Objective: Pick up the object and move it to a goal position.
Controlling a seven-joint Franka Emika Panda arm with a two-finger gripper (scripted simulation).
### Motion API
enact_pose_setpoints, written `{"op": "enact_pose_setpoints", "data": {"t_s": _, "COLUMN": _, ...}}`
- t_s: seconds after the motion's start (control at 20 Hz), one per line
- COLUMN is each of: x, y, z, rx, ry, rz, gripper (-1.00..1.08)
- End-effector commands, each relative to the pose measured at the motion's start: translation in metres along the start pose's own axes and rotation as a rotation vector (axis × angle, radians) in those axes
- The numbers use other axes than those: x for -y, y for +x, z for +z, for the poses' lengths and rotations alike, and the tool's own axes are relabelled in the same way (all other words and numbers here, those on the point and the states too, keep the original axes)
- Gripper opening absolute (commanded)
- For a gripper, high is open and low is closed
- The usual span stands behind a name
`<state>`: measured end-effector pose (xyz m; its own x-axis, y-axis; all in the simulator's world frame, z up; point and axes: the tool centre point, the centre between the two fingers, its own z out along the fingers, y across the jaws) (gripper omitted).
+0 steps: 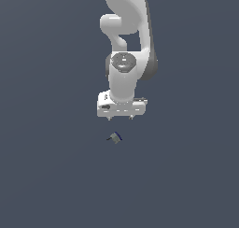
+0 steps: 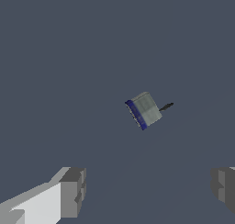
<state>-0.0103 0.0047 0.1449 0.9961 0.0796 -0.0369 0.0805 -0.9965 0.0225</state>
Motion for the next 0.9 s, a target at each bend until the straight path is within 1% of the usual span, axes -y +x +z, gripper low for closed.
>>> {"op": "enact_pose_setpoints", "data": {"t_s": 0.0, "x": 0.0, "y": 0.0, "z": 0.0, "rx": 0.0, "ry": 0.0, "rz": 0.0, "gripper": 1.0}}
{"op": "enact_pose_setpoints", "data": {"t_s": 0.45, "x": -0.012, "y": 0.003, "z": -0.013, "rx": -0.002, "ry": -0.01, "rz": 0.021, "gripper": 1.0}}
{"op": "enact_pose_setpoints", "data": {"t_s": 0.85, "x": -0.012, "y": 0.004, "z": -0.011, "rx": -0.002, "ry": -0.008, "rz": 0.04, "gripper": 1.0}}
